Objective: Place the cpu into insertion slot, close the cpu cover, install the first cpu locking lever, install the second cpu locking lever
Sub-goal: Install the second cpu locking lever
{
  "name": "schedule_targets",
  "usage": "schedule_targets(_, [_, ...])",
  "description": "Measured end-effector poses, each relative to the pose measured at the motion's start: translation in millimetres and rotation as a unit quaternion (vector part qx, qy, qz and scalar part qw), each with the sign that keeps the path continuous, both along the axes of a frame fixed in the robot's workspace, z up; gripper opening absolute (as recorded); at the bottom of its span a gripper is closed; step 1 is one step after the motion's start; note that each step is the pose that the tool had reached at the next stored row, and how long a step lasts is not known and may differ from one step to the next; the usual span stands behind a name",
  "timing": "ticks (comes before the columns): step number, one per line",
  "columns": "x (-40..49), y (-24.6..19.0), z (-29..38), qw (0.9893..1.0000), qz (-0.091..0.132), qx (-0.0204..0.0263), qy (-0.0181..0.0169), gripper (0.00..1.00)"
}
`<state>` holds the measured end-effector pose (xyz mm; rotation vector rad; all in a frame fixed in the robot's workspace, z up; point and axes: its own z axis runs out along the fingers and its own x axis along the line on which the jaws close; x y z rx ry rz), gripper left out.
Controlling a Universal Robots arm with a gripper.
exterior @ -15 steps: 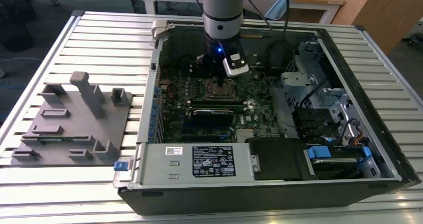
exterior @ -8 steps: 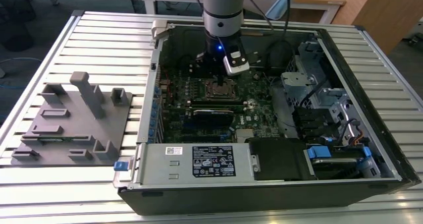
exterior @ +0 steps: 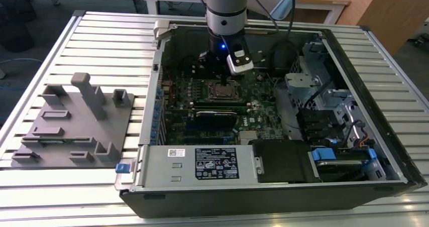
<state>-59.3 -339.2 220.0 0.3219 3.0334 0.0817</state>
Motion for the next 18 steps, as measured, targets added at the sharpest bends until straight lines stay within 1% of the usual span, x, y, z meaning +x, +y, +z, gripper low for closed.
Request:
schedule_targets(3, [0.0, 0.1, 1.3, 1.0000, 0.000, 0.0002, -0.0001, 0.10])
schedule_targets(9, [0.0, 0.0, 1.5, 1.0000, 0.000, 0.0003, 0.0002, 0.10])
schedule_targets(10, [0.1, 0.0, 1.5, 1.0000, 0.000, 0.0002, 0.0011, 0.10])
schedule_targets(12, [0.1, 0.0, 1.5, 1.0000, 0.000, 0.0002, 0.0047, 0.10])
schedule_targets(18, [0.1, 0.0, 1.4, 1.0000, 0.000, 0.0002, 0.0068, 0.10])
